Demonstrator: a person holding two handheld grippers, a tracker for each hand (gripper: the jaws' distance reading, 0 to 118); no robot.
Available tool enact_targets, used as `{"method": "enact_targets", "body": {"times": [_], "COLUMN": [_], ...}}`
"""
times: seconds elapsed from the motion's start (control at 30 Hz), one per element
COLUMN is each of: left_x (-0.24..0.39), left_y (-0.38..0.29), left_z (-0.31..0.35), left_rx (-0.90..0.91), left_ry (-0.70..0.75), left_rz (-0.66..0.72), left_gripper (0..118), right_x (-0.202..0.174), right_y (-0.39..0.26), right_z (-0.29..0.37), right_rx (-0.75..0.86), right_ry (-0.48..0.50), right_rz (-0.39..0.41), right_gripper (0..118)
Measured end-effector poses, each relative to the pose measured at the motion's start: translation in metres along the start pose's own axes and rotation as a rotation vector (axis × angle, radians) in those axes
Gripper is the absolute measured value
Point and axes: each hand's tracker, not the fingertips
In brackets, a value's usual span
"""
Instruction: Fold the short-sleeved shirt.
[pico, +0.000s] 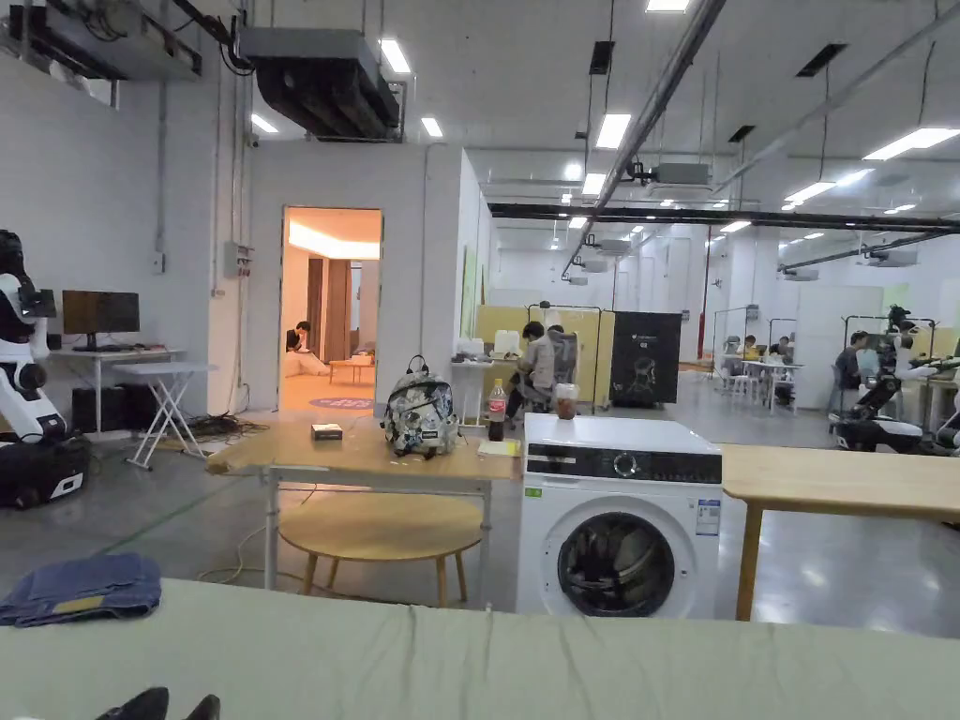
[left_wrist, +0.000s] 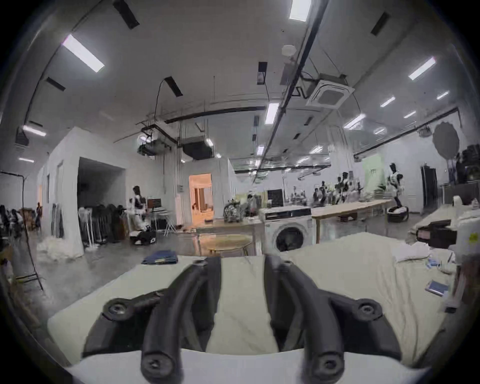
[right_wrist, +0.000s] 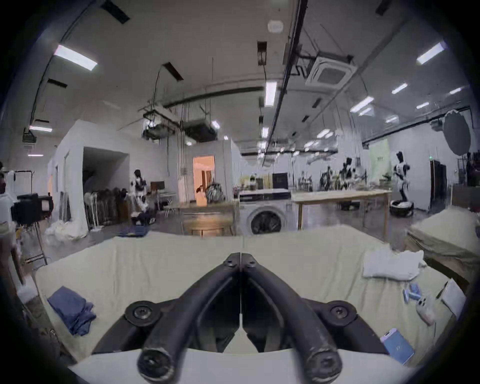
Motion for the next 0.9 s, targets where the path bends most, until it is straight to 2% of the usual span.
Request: {"method": "enact_targets", "body": {"times": [0.03, 0.1, 0.2, 0.33, 0.57, 0.7, 0.83, 0.87, 0.9], "left_x": [0.004, 0.011, 0.014, 0.022, 0.029, 0.028, 0.028, 0.028, 0.029], "left_y": [-0.004, -0.012, -0.012, -0.017, -0.008, -0.005, -0.004, -0.004, -0.003], "left_z": [0.001, 0.010, 0.018, 0.026, 0.030, 0.033, 0.036, 0.036, 0.036], "left_rx": [-0.012, -0.034, -0.033, -0.049, -0.022, -0.015, -0.011, -0.014, -0.020], "left_ry": [0.008, 0.041, 0.038, 0.023, -0.003, 0.000, -0.005, 0.004, 0.018], "left_rz": [0.013, 0.052, 0.035, -0.009, 0.024, 0.027, 0.029, 0.022, 0.012], "left_gripper": [0, 0, 0, 0, 0, 0, 0, 0, 0], "right_x": [-0.001, -0.001, 0.001, 0.002, 0.010, 0.009, 0.001, 0.001, 0.001], "right_y": [0.001, 0.000, -0.005, -0.014, -0.017, -0.014, -0.011, -0.011, -0.009], "right_z": [0.001, 0.006, 0.018, 0.025, 0.025, 0.026, 0.028, 0.029, 0.031], "right_rx": [0.000, 0.005, -0.026, -0.055, -0.074, -0.079, -0.049, -0.038, -0.030], "right_ry": [-0.007, -0.022, -0.018, -0.036, -0.026, -0.017, -0.055, -0.058, -0.051], "right_rz": [0.012, 0.041, 0.048, 0.096, 0.040, 0.042, 0.073, 0.081, 0.085], "right_gripper": [0, 0, 0, 0, 0, 0, 0, 2, 11]}}
